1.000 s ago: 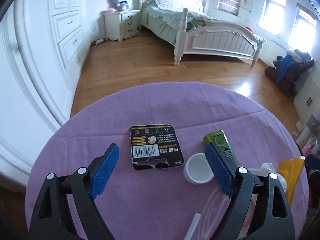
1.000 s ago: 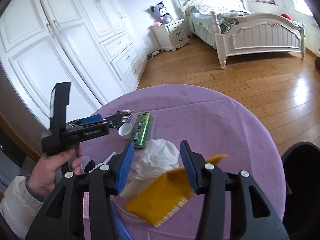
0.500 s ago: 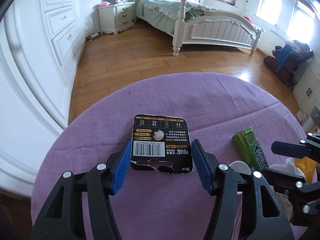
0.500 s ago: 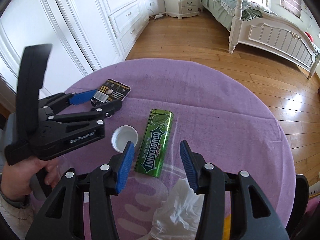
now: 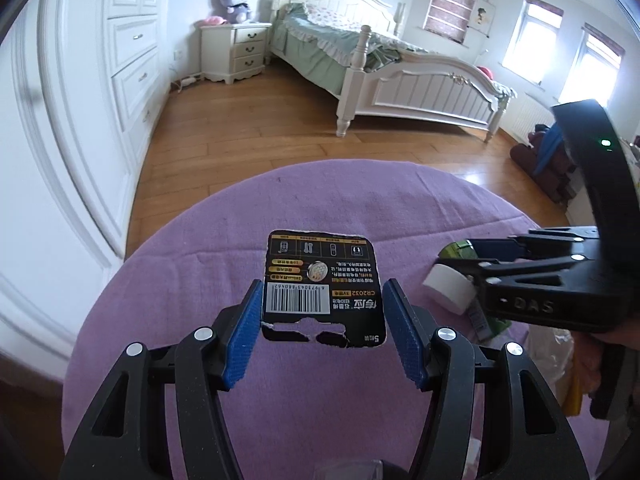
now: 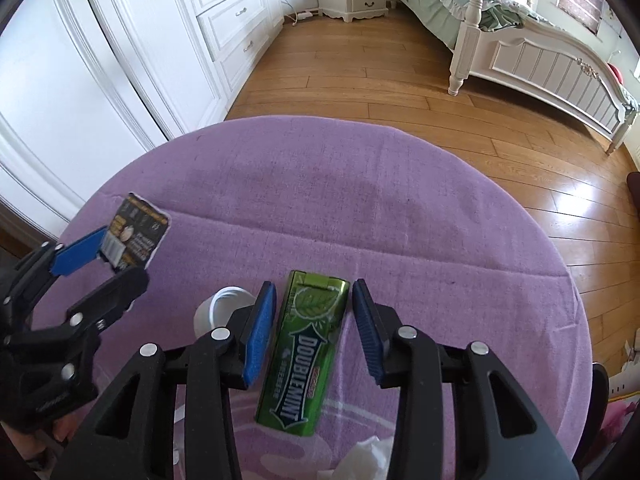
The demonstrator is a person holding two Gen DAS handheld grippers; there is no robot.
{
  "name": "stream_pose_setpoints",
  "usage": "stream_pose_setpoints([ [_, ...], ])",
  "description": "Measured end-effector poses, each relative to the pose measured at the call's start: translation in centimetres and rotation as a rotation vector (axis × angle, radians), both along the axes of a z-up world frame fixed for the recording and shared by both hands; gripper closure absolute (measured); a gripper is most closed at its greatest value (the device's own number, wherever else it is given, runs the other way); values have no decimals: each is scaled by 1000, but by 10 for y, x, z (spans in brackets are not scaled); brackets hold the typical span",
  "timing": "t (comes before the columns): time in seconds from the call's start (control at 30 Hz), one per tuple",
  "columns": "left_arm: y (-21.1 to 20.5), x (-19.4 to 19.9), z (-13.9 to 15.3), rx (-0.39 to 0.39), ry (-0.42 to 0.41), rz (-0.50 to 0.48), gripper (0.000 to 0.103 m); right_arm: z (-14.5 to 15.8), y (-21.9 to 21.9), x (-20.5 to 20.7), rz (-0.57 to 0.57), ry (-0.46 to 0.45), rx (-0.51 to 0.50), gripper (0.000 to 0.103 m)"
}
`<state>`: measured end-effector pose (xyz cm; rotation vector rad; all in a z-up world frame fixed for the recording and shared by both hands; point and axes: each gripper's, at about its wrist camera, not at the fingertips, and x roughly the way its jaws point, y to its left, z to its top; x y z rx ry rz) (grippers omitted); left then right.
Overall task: Collect trash
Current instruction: 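Grasp the black battery card with the left tool while the right tool grasps the green gum pack, then carry the card and gum pack over the black bin and open both tools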
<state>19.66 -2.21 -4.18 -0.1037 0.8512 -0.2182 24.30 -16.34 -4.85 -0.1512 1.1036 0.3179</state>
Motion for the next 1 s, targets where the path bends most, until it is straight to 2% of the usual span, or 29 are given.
stream_pose_setpoints([
  [0.1, 1, -17, 10, -15, -30, -2, 43, 1, -6, -5, 3, -6, 19, 72],
  [0.2, 1, -33, 23, -27, -65, -4, 43, 13, -23, -17, -28, -60, 120, 73],
  [0.4, -15, -59, 52, -59, -139, -29, 43, 67, -68, -77, -80, -303, 358, 73],
  [0.53, -49, -76, 71, -67, -184, -84, 43, 90, -105, -116, -144, -399, 461, 73],
  [0.7, -102, -94, 86, -63, -201, -178, 43, 104, -153, -154, -222, -475, 516, 73],
  [1.0, -207, -124, 98, -40, -237, -359, 43, 101, -244, -192, -405, -565, 512, 73],
])
